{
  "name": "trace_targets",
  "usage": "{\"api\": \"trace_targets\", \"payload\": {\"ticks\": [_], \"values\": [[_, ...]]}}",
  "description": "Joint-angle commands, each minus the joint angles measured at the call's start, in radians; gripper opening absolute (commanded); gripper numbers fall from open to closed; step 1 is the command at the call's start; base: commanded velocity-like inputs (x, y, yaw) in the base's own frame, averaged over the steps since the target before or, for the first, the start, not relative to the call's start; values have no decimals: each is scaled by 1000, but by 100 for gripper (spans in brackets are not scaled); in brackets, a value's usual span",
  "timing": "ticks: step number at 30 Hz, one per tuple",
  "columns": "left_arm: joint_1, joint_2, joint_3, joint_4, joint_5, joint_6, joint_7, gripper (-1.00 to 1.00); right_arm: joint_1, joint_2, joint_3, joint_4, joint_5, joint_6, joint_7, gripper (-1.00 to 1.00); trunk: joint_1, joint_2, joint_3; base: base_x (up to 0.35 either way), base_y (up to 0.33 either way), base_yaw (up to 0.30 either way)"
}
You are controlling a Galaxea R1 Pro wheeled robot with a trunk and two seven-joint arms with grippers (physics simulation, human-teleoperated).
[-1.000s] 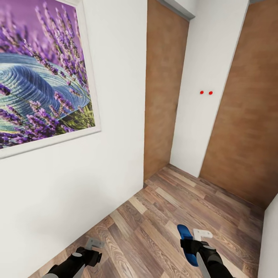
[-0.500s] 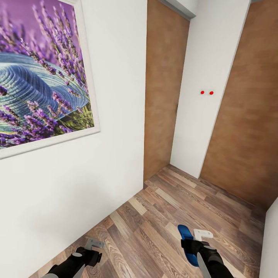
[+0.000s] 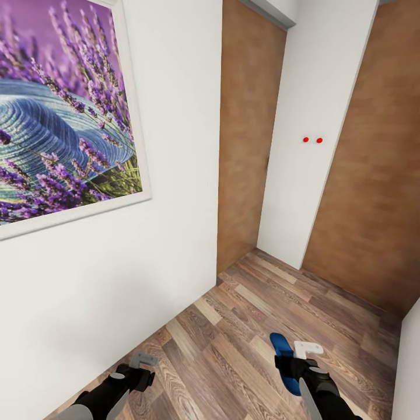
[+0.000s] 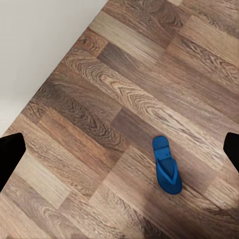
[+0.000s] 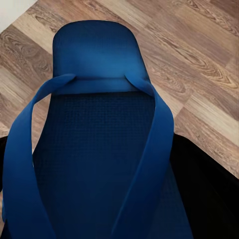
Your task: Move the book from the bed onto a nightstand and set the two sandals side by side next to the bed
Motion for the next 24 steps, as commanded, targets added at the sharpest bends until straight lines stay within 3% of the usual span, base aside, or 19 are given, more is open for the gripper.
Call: {"api": "trace_targets", "payload": {"ticks": [1, 14, 18, 24], "values": [[0, 1, -5, -2, 0, 6, -1, 100, -1, 0, 1, -1, -8, 4, -7, -100, 1, -2, -2, 0, 0, 0], [1, 1, -5, -5, 0, 7, -1, 100, -1, 0, 1, -1, -8, 6, -7, -100, 1, -2, -2, 0, 0, 0], [23, 7, -2, -28, 1, 6, 3, 100, 21, -19, -2, 9, -12, -16, -5, -100, 1, -2, -2, 0, 0, 0], [57, 9, -2, -51, 1, 5, 7, 100, 53, -24, -4, 13, -14, -48, -6, -100, 1, -2, -2, 0, 0, 0]]}}
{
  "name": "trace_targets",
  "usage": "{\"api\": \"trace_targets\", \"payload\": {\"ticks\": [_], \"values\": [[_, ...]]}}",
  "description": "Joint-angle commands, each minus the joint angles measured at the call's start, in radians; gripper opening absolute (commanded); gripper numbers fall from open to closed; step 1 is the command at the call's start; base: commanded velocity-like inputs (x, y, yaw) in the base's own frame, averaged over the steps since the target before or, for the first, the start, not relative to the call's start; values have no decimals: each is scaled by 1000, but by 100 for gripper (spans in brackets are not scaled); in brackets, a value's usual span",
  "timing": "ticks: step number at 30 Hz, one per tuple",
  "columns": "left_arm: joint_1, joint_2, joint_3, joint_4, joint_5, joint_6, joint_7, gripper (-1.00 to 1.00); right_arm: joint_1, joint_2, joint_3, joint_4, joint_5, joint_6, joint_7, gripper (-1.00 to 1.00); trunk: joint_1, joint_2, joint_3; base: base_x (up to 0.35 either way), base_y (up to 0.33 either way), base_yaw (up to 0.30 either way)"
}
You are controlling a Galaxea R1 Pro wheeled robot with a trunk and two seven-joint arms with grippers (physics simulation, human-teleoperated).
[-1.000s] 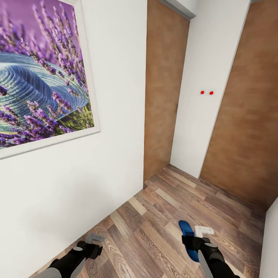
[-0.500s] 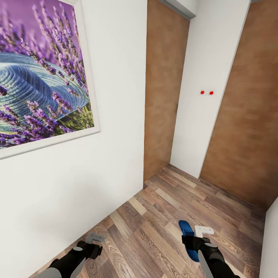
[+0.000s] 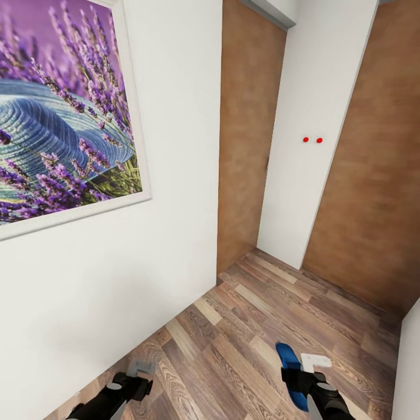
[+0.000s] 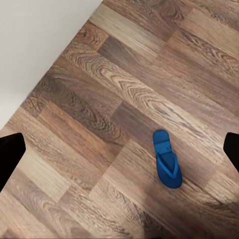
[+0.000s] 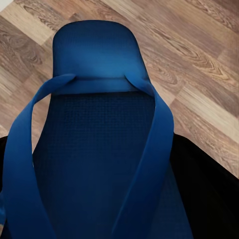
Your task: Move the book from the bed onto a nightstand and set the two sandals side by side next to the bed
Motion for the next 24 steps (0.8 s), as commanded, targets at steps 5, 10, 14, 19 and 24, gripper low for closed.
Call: {"api": "trace_targets", "payload": {"ticks": [5, 10, 14, 19, 24], "values": [[49, 1, -4, -5, 0, 6, 1, 100, 2, -1, 2, -1, -7, 2, -7, -100, 1, -2, -2, 0, 0, 0], [50, 1, -4, -5, -1, 5, 2, 100, 3, -1, 1, -1, -6, 1, -7, -100, 1, -2, -2, 0, 0, 0], [51, 1, -4, -5, -2, 5, 2, 100, 3, -1, 1, -2, -6, 1, -7, -100, 1, -2, -2, 0, 0, 0], [51, 1, -4, -5, -2, 5, 2, 100, 3, -1, 1, -4, -6, 0, -7, -100, 1, -2, -2, 0, 0, 0], [51, 1, -4, -5, -2, 3, 2, 100, 3, 0, 2, -22, -7, 0, -6, -100, 1, -2, -2, 0, 0, 0]]}}
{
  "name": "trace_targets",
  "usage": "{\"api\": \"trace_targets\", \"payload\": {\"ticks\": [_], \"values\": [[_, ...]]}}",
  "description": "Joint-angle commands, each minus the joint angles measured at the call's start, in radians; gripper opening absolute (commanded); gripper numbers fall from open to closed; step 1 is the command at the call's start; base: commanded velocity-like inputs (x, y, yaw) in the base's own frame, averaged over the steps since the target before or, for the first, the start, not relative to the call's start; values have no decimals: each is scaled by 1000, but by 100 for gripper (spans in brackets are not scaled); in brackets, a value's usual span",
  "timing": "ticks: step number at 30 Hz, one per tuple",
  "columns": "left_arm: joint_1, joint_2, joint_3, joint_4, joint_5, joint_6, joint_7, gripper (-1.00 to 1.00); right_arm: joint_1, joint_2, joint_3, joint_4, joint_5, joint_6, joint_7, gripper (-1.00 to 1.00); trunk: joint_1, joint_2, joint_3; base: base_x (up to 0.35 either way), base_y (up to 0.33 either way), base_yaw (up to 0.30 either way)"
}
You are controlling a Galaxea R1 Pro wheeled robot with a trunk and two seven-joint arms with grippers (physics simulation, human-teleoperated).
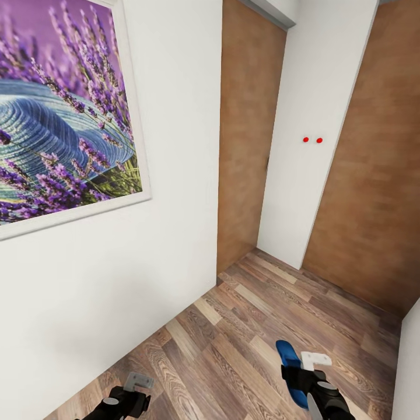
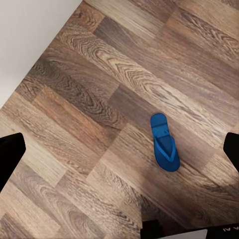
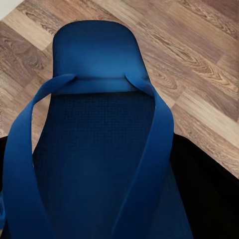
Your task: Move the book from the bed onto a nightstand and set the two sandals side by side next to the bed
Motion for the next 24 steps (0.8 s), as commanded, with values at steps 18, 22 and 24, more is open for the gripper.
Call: {"api": "trace_targets", "payload": {"ticks": [18, 22, 24], "values": [[-2, -3, 5, -9, 9, 127, -10, 100, -1, 6, 0, -222, -13, 24, -5, -100, 1, -2, -2, 0, 0, 0], [-7, -7, 7, -12, 17, 155, -11, 100, -1, 6, 1, -243, -14, 35, -4, -100, 1, -2, -2, 0, 0, 0], [-16, -12, 8, -13, 48, 164, -11, 100, -1, 6, 2, -250, -14, 44, -4, -100, 1, -2, -2, 0, 0, 0]]}}
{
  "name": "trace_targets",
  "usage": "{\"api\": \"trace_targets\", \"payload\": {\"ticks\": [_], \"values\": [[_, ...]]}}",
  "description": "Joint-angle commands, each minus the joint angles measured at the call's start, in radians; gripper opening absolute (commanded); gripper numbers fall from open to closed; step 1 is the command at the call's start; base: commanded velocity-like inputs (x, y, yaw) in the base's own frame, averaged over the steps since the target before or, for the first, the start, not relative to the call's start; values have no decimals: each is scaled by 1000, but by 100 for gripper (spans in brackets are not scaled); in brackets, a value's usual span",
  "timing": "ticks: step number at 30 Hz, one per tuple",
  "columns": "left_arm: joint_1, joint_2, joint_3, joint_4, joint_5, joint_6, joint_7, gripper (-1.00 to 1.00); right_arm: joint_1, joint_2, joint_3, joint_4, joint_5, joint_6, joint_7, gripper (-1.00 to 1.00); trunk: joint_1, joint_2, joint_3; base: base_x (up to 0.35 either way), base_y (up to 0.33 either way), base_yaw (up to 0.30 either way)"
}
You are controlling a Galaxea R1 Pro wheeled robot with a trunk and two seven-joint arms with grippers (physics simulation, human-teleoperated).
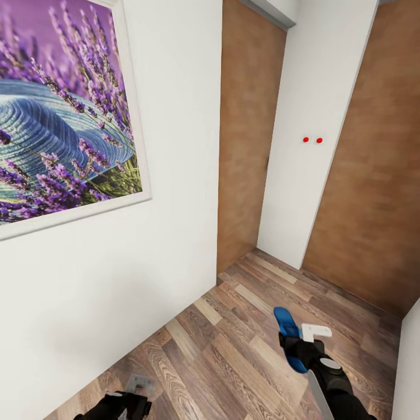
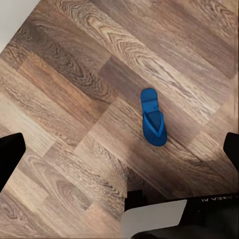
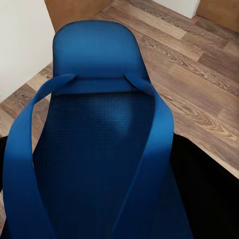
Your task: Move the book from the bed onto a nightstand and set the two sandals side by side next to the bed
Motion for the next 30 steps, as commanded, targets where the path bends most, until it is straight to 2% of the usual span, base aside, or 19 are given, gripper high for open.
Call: {"api": "trace_targets", "payload": {"ticks": [1, 3, 4, 10, 16, 30], "values": [[-5, 0, -6, -1, 21, 8, -1, 100, -1, 0, 1, -4, -9, 7, -8, -100, 1, -2, -2, 0, 0, 0], [-15, -2, -7, 1, 58, 11, -1, 100, -1, 0, 1, -10, -9, 10, -8, -100, 1, -2, -2, 0, 0, 0], [-22, -2, -8, 3, 92, 13, -1, 100, -1, 0, 0, -18, -9, 12, -8, -100, 1, -2, -2, 0, 0, 0], [-32, -6, -10, 4, 145, 3, -1, 100, -1, 0, 0, -29, -10, 13, -8, -100, 1, -2, -2, 0, 0, 0], [-35, -10, -10, -5, 158, -4, -3, 100, -1, -2, -2, -32, -10, 13, -8, -100, 1, -2, -2, 0, 0, 0], [-33, -9, -8, -1, 161, -33, -3, 100, -1, -3, 0, -48, -10, 3, -6, -100, 1, -2, -2, 0, 0, 0]]}}
